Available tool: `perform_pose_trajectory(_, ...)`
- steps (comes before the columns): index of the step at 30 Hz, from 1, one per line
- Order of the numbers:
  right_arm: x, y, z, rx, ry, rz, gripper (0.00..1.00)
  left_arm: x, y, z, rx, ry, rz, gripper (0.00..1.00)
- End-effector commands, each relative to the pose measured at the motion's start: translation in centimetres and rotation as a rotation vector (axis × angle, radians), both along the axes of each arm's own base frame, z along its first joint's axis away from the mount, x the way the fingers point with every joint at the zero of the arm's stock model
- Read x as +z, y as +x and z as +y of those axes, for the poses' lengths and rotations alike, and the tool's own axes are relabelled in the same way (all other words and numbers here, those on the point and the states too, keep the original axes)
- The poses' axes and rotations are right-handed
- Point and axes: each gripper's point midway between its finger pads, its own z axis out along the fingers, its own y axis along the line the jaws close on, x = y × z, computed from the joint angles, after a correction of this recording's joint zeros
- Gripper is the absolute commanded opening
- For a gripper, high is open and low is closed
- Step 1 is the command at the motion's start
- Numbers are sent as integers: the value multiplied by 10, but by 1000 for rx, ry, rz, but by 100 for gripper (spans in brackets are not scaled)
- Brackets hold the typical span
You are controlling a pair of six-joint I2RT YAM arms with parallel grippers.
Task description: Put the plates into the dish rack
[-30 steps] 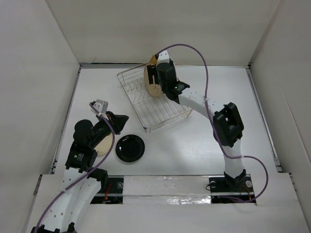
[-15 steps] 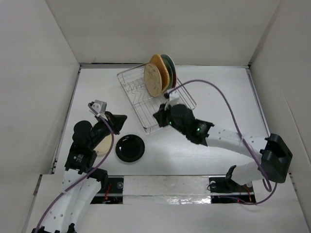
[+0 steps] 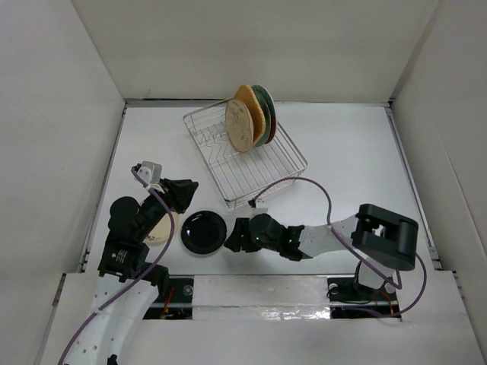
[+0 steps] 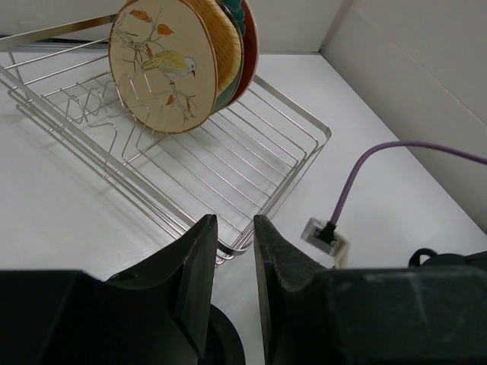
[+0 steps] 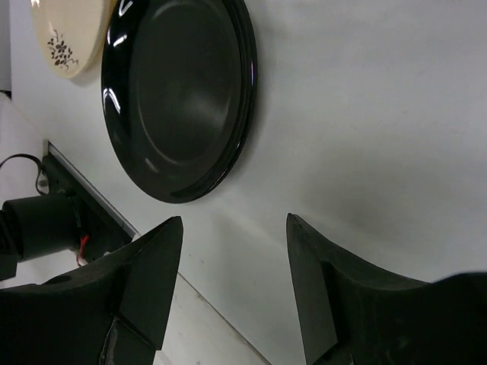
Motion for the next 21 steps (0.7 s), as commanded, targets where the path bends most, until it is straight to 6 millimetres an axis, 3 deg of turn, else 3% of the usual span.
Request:
perform_pose_trajectory(1, 18, -5, 33, -53, 247, 123, 61, 29, -6, 1, -2, -14, -89, 23)
perform_pose_trajectory(3, 13, -1, 38, -80, 270, 136, 56, 30, -9, -1, -16, -13, -95, 23)
perform_pose_trajectory(7, -19, 4, 40, -156, 266, 210, 47, 31, -10, -3, -21, -12, -96, 22)
perform_pose_trajectory(8, -17, 3, 45, -147, 296, 215, 45, 30, -10, -2, -19, -9, -96, 22)
perform_pose_trajectory(11, -36, 7, 39, -189, 294, 249, 30, 28, -10, -4, -24, -9, -87, 22)
perform_pose_trajectory(15, -38, 10, 30, -220, 316, 236, 19, 29, -9, -3, -18, -7, -91, 22)
perform_pose_trajectory(18, -29, 14, 24, -232, 316, 198, 0, 29, -9, -3, -15, -7, -91, 21)
perform_pose_trajectory(20, -26, 10, 21, -216, 281, 162, 0, 28, -8, -1, -4, -5, -89, 21)
perform_pose_trajectory(21, -11, 7, 23, -194, 296, 136, 0, 27, -7, -1, -1, -3, -83, 21)
